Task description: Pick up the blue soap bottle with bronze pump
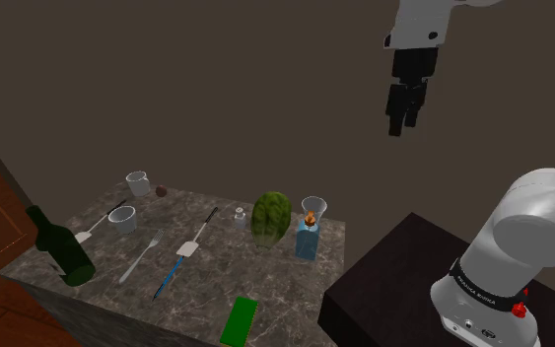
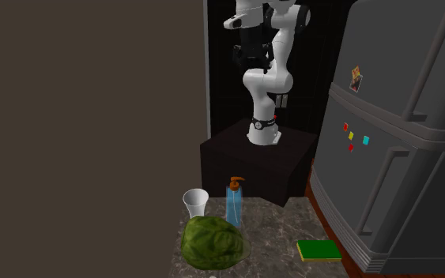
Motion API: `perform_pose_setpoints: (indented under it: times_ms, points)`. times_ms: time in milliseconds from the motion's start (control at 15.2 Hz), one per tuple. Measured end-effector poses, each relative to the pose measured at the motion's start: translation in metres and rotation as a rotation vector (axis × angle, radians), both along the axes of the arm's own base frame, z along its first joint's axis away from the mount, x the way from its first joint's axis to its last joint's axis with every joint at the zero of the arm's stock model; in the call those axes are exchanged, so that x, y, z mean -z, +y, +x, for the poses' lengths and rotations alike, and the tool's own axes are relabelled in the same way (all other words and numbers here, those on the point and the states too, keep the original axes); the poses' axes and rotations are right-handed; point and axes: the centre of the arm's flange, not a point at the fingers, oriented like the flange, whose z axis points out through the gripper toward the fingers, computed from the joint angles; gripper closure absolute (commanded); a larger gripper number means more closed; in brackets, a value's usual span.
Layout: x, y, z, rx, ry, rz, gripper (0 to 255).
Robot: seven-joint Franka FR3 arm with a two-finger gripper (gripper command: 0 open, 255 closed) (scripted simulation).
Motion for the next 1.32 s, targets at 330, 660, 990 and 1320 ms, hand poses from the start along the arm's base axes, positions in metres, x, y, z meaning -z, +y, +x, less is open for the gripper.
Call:
perform_pose_setpoints:
  times_ms: [330,660,990,1320]
  points:
    - [0.034,0.008,0.023,-0.024,0.004,-0.008,0]
    - [0.092,0.020,0.050,-0.062,0.009,-0.023,0]
    - [0.149,0.028,0.083,-0.101,0.012,-0.037,0]
    - [0.206,0.040,0.117,-0.140,0.015,-0.051,0]
